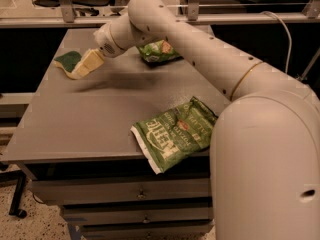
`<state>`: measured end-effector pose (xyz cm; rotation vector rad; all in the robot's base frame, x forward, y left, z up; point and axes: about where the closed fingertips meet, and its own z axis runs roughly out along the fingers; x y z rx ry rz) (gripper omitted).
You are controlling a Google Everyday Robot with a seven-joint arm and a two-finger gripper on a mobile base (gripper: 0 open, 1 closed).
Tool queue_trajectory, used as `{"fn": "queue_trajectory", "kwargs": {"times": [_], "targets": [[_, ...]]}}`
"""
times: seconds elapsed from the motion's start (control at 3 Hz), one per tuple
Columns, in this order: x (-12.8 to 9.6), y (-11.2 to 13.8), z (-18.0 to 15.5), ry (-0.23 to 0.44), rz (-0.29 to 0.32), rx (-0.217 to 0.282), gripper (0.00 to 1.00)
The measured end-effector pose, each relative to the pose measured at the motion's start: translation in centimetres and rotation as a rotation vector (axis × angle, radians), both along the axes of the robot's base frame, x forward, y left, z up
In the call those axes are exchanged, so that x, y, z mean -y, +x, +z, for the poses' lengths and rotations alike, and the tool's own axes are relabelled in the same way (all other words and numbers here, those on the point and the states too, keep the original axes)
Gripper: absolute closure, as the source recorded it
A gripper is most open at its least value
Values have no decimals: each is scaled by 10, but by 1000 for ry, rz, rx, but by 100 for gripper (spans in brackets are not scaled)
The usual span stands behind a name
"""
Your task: Move sponge near green jalapeno chip bag
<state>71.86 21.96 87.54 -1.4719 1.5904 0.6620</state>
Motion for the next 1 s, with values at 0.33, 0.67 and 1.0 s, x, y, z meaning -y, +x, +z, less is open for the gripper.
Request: {"fn": "queue_trajectory", "kwargs": {"times": [0.33, 0.67, 1.0], "targets": [[-15, -2, -9, 9, 3, -33, 0], [-23, -2, -20, 10, 0, -62, 0], [-29, -4, -28, 9, -4, -86, 0]]}}
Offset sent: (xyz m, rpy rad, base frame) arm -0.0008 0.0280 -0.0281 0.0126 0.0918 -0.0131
